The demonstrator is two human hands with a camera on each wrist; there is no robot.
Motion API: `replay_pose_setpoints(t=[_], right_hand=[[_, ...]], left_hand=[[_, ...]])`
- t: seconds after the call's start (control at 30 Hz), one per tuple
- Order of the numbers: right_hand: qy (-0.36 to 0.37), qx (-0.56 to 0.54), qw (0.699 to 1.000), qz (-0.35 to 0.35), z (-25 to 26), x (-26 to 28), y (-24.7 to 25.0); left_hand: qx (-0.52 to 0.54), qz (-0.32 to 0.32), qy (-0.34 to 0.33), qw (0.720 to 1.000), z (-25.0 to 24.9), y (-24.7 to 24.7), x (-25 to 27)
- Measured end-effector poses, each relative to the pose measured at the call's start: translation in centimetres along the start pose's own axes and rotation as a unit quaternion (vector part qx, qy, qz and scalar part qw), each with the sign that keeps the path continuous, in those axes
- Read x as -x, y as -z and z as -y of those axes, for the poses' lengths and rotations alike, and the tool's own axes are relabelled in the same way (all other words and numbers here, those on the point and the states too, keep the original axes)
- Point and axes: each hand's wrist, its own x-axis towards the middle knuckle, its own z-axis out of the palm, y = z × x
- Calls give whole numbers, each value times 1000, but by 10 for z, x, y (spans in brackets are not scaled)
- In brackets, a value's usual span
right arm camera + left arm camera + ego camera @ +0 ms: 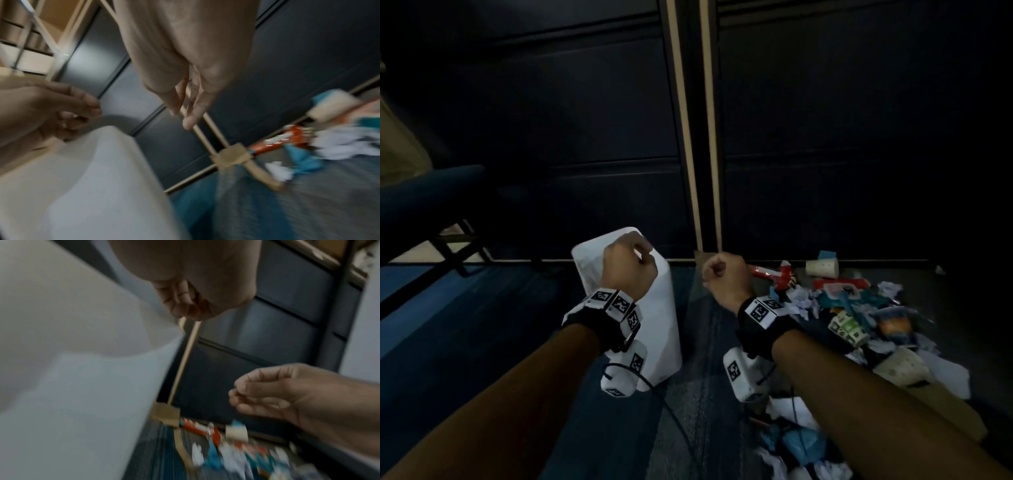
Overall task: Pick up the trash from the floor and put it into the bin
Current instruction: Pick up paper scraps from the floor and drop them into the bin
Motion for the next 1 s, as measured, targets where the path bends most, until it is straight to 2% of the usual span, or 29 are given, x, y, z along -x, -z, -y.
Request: replay_pose_setpoints(t=[0.1,0.17,0.27,0.33,0.4,0.5,0.63,0.7,0.77,0.9,1.0], right_hand=[[-31,30,999,-7,-39,11,29],[-39,57,998,-8,-62,19,49],[-78,107,990,45,-95,35,76],[-127,172,972,98,-121,47,94],[-171,203,956,129,-145,60,109],[-220,231,933,167,-168,80,126],[-247,281,904,206,-197,106,129],[-257,315,886,225,-210,118,129],[-260,342,873,231,-221,124,129],[-251,347,876,221,-232,125,131],[-234,337,893,186,-228,126,135]], left_hand=[[37,61,-73,995,-11,-30,13],[46,125,-103,986,-13,-58,20],[4,275,-89,957,-18,-101,40],[-43,385,-73,919,-23,-129,62],[-82,486,-76,867,-24,-160,85],[-110,601,-82,787,-19,-201,104],[-97,640,-74,759,-8,-239,120],[-93,670,-69,734,-6,-254,131],[-114,687,-93,711,-8,-261,139],[-164,692,-171,682,-17,-268,153],[-169,688,-220,671,-27,-272,155]])
